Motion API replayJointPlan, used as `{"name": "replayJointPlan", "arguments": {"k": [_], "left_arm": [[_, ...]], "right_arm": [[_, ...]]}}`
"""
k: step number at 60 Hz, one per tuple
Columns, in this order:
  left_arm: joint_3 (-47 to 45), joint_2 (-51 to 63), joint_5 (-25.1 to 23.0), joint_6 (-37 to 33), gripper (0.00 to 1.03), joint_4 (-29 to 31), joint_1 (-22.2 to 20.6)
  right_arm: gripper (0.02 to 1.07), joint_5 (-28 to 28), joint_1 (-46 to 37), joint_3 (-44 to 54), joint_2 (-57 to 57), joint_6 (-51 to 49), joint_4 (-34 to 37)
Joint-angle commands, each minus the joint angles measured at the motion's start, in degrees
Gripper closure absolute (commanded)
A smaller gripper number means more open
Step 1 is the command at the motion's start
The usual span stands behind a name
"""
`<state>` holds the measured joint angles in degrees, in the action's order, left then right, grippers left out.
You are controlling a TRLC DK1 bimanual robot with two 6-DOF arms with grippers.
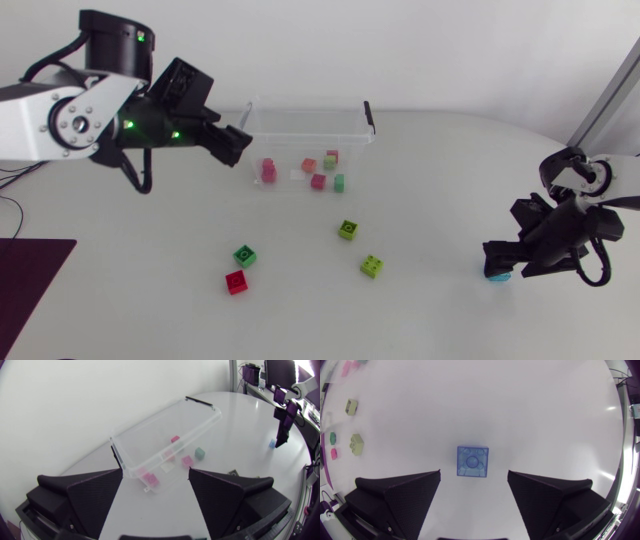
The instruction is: Pick up the duplo bricks and place them in the container
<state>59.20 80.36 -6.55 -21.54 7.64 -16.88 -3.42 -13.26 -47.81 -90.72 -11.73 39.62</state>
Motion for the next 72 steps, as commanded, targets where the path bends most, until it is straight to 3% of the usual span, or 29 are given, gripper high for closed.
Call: {"name": "replayJointPlan", "arguments": {"k": [1, 8, 17, 23, 28, 46, 54, 72], "left_arm": [[-6.6, -5.0, 0.0, -3.4, 0.11, 0.7, 0.4], [-12.5, -8.7, -0.4, -6.2, 0.11, 3.3, 0.1], [-19.5, -12.0, -2.0, -10.5, 0.12, 7.3, -0.6], [-21.9, -12.6, -3.3, -12.5, 0.12, 10.9, -0.8], [-24.5, -13.2, -3.6, -14.1, 0.12, 12.8, -2.3], [-27.2, -12.2, -3.6, -19.6, 0.12, 18.2, -5.1], [-26.9, -5.4, -4.4, -25.6, 0.12, 16.5, -4.5], [-21.3, 7.7, -6.5, -26.5, 0.12, 11.8, -3.7]], "right_arm": [[0.14, -0.5, -0.4, -1.8, -3.1, 1.8, -1.1], [0.16, -0.4, -0.1, -2.8, -5.7, 2.6, -2.4], [0.32, -0.1, 0.5, -3.5, -7.5, 3.0, -4.1], [0.50, 0.0, 1.0, -3.5, -8.0, 3.1, -4.8], [0.76, 0.0, 1.5, -3.0, -7.9, 2.7, -5.6], [0.78, 0.0, 6.0, -3.6, 1.1, 2.1, -0.5], [0.78, -0.3, 12.6, -5.9, 7.8, 3.2, 4.0], [0.78, -0.2, 23.0, -14.7, 12.1, 6.0, 7.2]]}}
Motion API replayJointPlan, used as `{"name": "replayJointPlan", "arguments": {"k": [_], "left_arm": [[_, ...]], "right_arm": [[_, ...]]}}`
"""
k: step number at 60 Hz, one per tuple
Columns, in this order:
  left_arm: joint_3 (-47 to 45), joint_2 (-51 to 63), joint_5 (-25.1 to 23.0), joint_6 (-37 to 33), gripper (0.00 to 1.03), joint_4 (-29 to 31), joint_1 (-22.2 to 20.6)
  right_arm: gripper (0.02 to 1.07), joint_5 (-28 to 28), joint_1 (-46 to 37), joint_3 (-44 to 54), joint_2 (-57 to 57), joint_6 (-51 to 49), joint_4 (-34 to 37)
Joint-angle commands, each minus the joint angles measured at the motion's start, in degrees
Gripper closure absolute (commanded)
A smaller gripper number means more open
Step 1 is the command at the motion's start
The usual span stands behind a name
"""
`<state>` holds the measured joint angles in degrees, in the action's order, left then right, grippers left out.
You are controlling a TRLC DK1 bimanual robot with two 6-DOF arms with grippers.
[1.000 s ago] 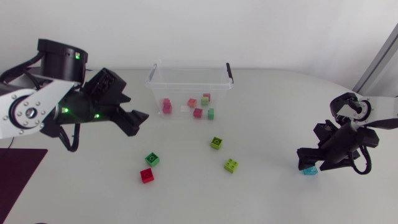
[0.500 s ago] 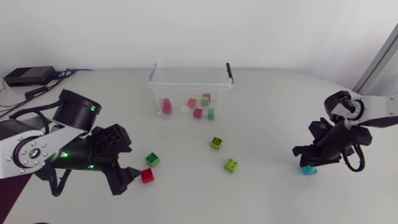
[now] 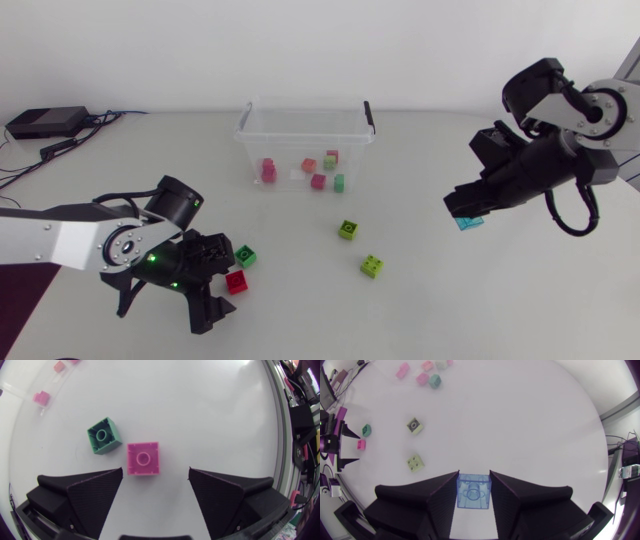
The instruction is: Pick up the duplo bricks and place them in the container
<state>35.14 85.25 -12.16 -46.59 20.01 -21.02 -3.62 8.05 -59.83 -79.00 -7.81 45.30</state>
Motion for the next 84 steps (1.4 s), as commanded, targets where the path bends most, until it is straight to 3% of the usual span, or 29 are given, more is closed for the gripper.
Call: {"name": "replayJointPlan", "arguments": {"k": [1, 10, 12, 22, 31, 46, 53, 61, 67, 69, 71, 74, 75, 77, 84], "left_arm": [[3.0, 3.3, -0.9, -1.5, 0.12, -0.7, 0.4], [4.2, 5.2, -1.4, -0.7, 0.14, -1.6, 0.4], [4.6, 6.1, -1.4, -0.7, 0.22, -1.6, 0.4], [6.3, 7.8, -2.8, 0.4, 0.86, -1.6, 1.2], [6.7, 5.4, -2.8, 1.4, 0.87, -0.5, 0.9], [12.1, -7.3, -2.8, 4.4, 0.87, 9.2, 0.8], [15.2, -10.3, -2.8, 7.3, 0.87, 11.0, -0.5], [19.3, -10.5, -2.8, 10.9, 0.87, 10.3, -1.0], [20.8, -9.9, -2.8, 13.5, 0.87, 6.4, -0.9], [21.3, -9.6, -2.8, 14.2, 0.87, 5.8, -0.7], [22.7, -8.5, -2.8, 15.4, 0.87, 4.6, 0.0], [24.3, -7.5, -2.8, 17.1, 0.87, 3.5, 0.7], [25.2, -6.7, -2.8, 18.2, 0.87, 2.2, 1.2], [26.7, -5.6, -2.8, 19.8, 0.87, 0.8, 1.7], [31.9, -1.1, -2.7, 25.1, 0.87, -3.5, 3.3]], "right_arm": [[0.78, 0.0, 2.1, -3.0, 0.3, 2.3, 1.6], [0.78, 0.1, 5.2, -7.4, -0.9, 3.2, 2.4], [0.78, 0.1, 6.4, -8.8, -1.4, 3.4, 2.4], [0.78, 0.0, 11.1, -15.7, -5.5, 3.9, 1.6], [0.78, 0.3, 15.1, -23.8, -11.9, 5.0, -2.1], [0.78, 1.3, 18.2, -35.5, -23.2, 5.6, -8.1], [0.78, 1.3, 18.3, -42.8, -30.3, 6.1, -9.9], [0.78, 1.4, 18.5, -51.3, -39.3, 6.6, -10.2], [0.75, 2.5, 18.5, -56.2, -44.0, 6.5, -10.3], [0.70, 2.9, 18.5, -57.4, -45.1, 6.5, -10.1], [0.57, 3.8, 18.5, -58.6, -46.1, 6.4, -10.0], [0.34, 4.5, 18.5, -59.8, -46.9, 6.4, -9.4], [0.21, 5.1, 18.6, -60.0, -47.1, 6.4, -9.4], [0.09, 5.8, 18.7, -60.0, -47.0, 6.4, -9.3], [0.07, 8.2, 19.3, -57.9, -43.8, 6.5, -9.4]]}}
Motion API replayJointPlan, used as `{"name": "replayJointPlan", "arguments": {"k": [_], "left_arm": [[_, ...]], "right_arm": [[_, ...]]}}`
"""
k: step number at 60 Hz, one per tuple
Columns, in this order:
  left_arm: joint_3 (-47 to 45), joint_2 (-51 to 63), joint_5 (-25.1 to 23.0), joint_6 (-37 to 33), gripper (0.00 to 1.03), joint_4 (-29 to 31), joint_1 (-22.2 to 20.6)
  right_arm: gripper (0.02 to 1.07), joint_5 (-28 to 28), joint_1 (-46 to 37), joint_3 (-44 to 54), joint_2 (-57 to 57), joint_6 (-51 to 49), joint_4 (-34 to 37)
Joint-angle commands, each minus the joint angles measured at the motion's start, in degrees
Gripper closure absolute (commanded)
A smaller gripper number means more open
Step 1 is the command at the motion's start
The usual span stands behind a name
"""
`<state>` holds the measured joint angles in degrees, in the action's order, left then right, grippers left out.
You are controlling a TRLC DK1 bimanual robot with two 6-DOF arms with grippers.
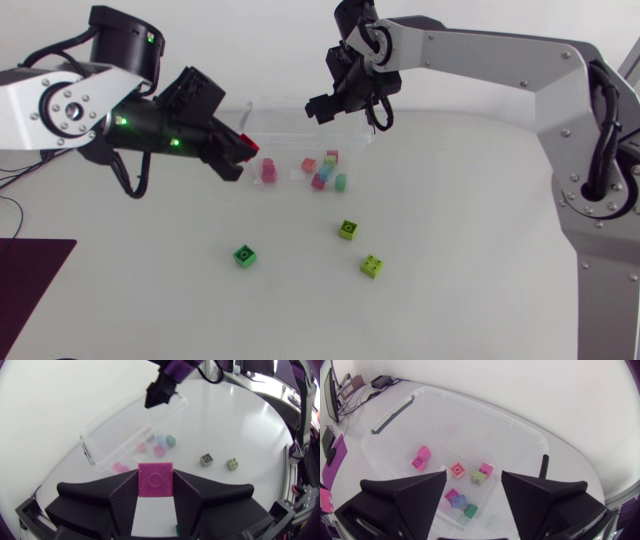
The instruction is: Pick up the duplo bricks and place them in the container
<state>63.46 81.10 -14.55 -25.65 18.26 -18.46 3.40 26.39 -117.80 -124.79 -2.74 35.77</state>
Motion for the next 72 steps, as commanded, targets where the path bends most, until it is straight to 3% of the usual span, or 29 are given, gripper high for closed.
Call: {"name": "replayJointPlan", "arguments": {"k": [1, 20, 31, 40, 42, 43, 44, 46, 47, 52, 72], "left_arm": [[4.6, 3.9, -0.3, 5.0, 0.87, -2.2, 1.0], [16.3, 19.4, 5.5, 12.0, 0.87, -11.2, -0.4], [24.0, 27.3, 7.2, 13.3, 0.86, -12.4, -0.3], [30.6, 33.5, 9.3, 14.5, 0.85, -13.4, -0.2], [32.6, 35.6, 9.8, 14.7, 0.75, -13.3, 0.0], [32.6, 35.6, 9.8, 14.7, 0.75, -13.3, 0.0], [34.4, 37.4, 9.9, 14.6, 0.53, -12.3, 0.0], [35.1, 37.8, 9.9, 14.6, 0.41, -11.5, 0.0], [35.4, 38.1, 9.9, 14.5, 0.29, -11.0, 0.1], [34.9, 36.9, 9.9, 13.5, 0.05, -8.5, 0.0], [22.4, 20.0, 10.0, 8.6, 0.05, -4.5, 2.0]], "right_arm": [[0.07, 1.4, 1.0, 0.8, 2.7, 1.4, -0.1], [0.07, 4.9, 2.3, 23.3, 20.2, 1.2, -8.9], [0.07, 5.7, 2.9, 35.4, 28.5, -0.7, -8.6], [0.07, 2.9, 3.9, 47.7, 34.6, -3.4, -8.4], [0.07, 2.4, 4.3, 50.6, 35.6, -3.8, -8.3], [0.07, 2.4, 4.3, 50.6, 35.6, -3.8, -8.3], [0.07, 1.9, 4.5, 53.2, 36.5, -4.5, -7.7], [0.07, 1.3, 4.6, 54.6, 37.1, -5.0, -6.9], [0.07, 1.0, 4.7, 55.4, 37.4, -5.3, -6.5], [0.07, -0.3, 4.9, 59.0, 38.6, -7.4, -3.7], [0.07, -3.0, 4.3, 62.4, 32.9, -16.2, -3.2]]}}
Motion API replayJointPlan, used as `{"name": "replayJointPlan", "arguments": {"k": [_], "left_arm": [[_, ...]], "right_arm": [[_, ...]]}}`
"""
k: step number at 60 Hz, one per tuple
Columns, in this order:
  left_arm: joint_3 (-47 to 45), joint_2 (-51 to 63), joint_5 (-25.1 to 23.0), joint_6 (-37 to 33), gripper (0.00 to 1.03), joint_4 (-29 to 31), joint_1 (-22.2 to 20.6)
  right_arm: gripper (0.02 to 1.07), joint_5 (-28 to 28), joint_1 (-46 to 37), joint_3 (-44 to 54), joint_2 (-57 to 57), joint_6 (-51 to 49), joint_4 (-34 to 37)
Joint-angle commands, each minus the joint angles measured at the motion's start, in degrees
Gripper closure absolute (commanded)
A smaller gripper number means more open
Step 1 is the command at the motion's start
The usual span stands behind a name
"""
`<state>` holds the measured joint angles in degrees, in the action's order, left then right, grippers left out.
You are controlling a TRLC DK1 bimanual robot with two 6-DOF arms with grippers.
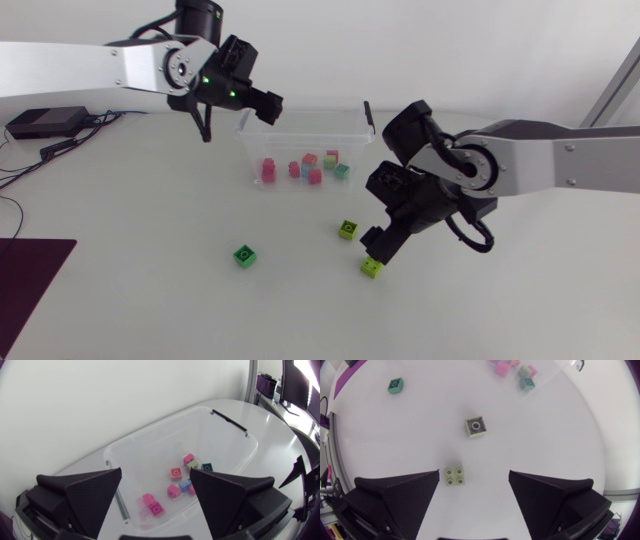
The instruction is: Pick up the duplo bricks and place them in the container
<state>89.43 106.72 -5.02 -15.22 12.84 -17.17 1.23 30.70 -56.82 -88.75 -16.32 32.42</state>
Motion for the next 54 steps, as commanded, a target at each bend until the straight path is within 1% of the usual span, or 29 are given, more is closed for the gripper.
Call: {"name": "replayJointPlan", "arguments": {"k": [1, 5, 12, 19, 23, 30, 31, 33, 35, 43, 45, 46, 47, 48, 49, 54], "left_arm": [[-4.3, -6.5, 0.4, -2.0, 0.05, 1.1, 0.7], [-6.6, -9.3, 0.4, -3.1, 0.05, 2.2, 0.7], [-12.3, -15.2, 0.4, -5.4, 0.05, 6.2, 1.0], [-17.5, -20.7, 0.4, -7.5, 0.05, 8.7, 2.1], [-20.8, -23.7, 0.4, -9.1, 0.05, 11.3, 2.2], [-26.5, -26.9, 0.5, -10.9, 0.05, 13.3, 2.1], [-26.8, -27.1, 0.5, -11.0, 0.05, 13.4, 2.0], [-28.9, -28.0, 0.4, -11.7, 0.05, 14.1, 1.7], [-30.1, -28.2, 0.5, -12.0, 0.05, 14.4, 1.5], [-35.0, -27.6, 0.7, -13.8, 0.05, 14.6, 0.4], [-36.3, -27.0, 1.1, -14.4, 0.06, 14.5, -0.3], [-37.0, -26.6, 1.1, -14.9, 0.06, 14.5, -0.6], [-37.2, -26.4, 1.1, -15.1, 0.06, 14.5, -0.7], [-37.6, -26.1, 1.2, -15.3, 0.06, 14.5, -1.1], [-37.7, -26.0, 1.2, -15.4, 0.06, 14.5, -1.2], [-38.6, -24.3, 1.3, -16.0, 0.06, 14.5, -2.0]], "right_arm": [[0.07, -1.1, 0.0, 1.5, -3.6, -3.0, 0.0], [0.07, -1.3, -0.2, 1.5, -5.6, -4.4, -0.7], [0.07, -3.1, -0.6, 1.4, -8.1, -6.5, -1.6], [0.07, -4.1, -0.7, 0.8, -10.3, -7.9, -1.8], [0.13, -4.7, -0.7, 0.8, -11.6, -8.6, -1.8], [0.15, -4.7, -0.7, 1.2, -13.2, -8.8, -2.5], [0.19, -4.8, -0.6, 1.2, -13.6, -8.8, -2.7], [0.22, -4.8, -0.6, 1.3, -13.9, -8.8, -3.2], [0.22, -4.8, -0.6, 1.4, -14.2, -8.9, -3.3], [0.40, -5.6, -0.7, 1.8, -15.9, -8.8, -4.7], [0.54, -6.4, -0.8, 2.0, -16.0, -8.8, -5.2], [0.67, -7.0, -0.9, 2.1, -15.8, -8.8, -5.6], [0.72, -7.5, -1.1, 2.2, -15.8, -8.8, -6.1], [0.82, -8.2, -1.3, 2.2, -15.3, -8.7, -6.5], [0.84, -8.6, -1.4, 2.3, -15.0, -8.7, -6.6], [0.85, -9.2, -2.2, 2.1, -13.4, -8.7, -5.4]]}}
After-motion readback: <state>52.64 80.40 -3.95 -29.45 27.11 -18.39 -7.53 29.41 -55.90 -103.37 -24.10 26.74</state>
